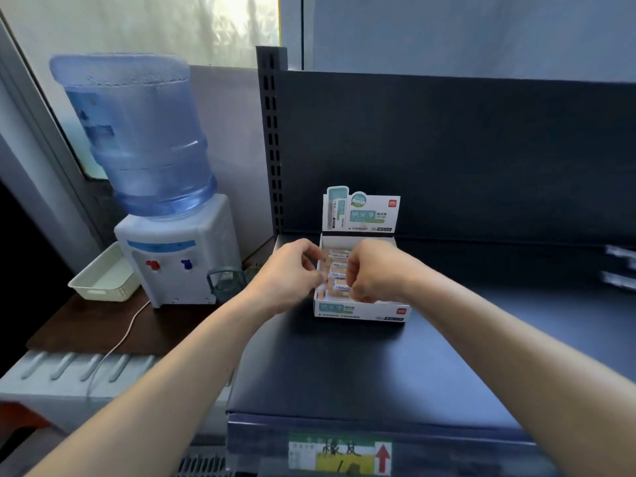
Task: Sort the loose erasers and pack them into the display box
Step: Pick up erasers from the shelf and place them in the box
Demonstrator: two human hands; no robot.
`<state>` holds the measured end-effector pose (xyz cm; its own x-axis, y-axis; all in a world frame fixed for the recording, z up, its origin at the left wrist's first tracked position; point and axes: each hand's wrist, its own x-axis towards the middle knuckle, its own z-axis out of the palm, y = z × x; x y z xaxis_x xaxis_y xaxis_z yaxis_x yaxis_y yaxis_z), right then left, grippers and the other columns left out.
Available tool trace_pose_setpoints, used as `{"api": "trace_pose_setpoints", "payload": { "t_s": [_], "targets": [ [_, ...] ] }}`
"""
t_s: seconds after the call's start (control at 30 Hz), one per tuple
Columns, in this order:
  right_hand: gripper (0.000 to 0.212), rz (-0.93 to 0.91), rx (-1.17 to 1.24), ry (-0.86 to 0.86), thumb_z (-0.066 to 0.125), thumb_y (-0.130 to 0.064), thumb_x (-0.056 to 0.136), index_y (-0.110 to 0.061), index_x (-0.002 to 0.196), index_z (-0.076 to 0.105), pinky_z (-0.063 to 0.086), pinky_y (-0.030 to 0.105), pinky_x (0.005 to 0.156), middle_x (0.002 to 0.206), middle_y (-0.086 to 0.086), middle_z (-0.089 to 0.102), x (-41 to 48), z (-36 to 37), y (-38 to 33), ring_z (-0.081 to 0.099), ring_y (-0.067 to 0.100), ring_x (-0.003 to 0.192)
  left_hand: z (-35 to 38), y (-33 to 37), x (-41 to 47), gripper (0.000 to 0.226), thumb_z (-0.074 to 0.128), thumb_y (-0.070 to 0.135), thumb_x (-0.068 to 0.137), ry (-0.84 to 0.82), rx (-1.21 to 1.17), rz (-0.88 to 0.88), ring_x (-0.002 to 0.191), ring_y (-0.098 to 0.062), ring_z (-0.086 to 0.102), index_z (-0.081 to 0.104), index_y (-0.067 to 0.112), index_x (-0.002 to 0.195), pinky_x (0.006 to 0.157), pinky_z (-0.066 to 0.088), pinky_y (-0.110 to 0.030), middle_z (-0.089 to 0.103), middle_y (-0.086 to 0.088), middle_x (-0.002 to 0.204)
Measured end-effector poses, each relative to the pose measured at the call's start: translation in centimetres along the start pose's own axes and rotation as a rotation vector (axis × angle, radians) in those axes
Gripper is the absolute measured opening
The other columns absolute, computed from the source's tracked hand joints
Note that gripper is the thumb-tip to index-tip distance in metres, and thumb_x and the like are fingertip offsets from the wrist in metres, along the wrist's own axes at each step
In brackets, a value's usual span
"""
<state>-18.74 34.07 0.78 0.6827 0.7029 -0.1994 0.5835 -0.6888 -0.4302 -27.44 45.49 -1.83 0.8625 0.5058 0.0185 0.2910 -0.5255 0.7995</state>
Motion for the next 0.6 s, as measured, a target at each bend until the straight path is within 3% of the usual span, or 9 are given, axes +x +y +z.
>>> {"api": "trace_pose_setpoints", "payload": {
  "t_s": [0.33,0.4,0.5,0.6],
  "targets": [
    [0.021,0.109,0.099,0.112,0.067,0.005,0.077,-0.001,0.097,0.066,0.060,0.043,0.079,0.098,0.016,0.068,0.6,-0.2,0.6,0.070,0.030,0.087,-0.3,-0.1,0.1,0.016,0.066,0.013,0.085,-0.037,-0.023,0.019,0.072,-0.020,0.057,0.057,0.021,0.095,0.080,0.056,-0.047,0.057,-0.001,0.076],
    [0.021,0.101,0.118,0.119,0.065,0.005,0.080,0.000,0.100,0.066,0.059,0.042,0.081,0.100,0.015,0.068,0.4,-0.3,0.7,0.070,0.030,0.089,-0.4,0.1,0.2,0.012,0.064,0.017,0.087,-0.004,0.005,0.034,0.076,-0.019,0.058,0.058,0.021,0.097,0.076,0.056,-0.040,0.059,-0.001,0.081],
    [0.016,0.079,0.181,0.198,0.053,0.003,0.086,-0.004,0.090,0.067,0.059,0.040,0.081,0.101,0.011,0.066,-0.3,-1.2,1.1,0.069,0.028,0.088,-0.7,0.8,0.5,0.015,0.060,0.020,0.090,0.116,0.084,0.109,0.074,-0.007,0.052,0.059,0.020,0.104,0.061,0.043,-0.018,0.057,0.005,0.084],
    [0.018,0.061,0.213,0.290,0.051,-0.004,0.088,-0.010,0.086,0.068,0.059,0.040,0.078,0.098,0.009,0.066,-1.4,-2.7,2.3,0.068,0.028,0.087,-0.2,2.6,0.6,0.017,0.057,0.017,0.090,0.164,0.081,0.190,0.073,-0.005,0.051,0.061,0.018,0.107,0.062,0.042,-0.015,0.056,0.008,0.083]
  ]
}}
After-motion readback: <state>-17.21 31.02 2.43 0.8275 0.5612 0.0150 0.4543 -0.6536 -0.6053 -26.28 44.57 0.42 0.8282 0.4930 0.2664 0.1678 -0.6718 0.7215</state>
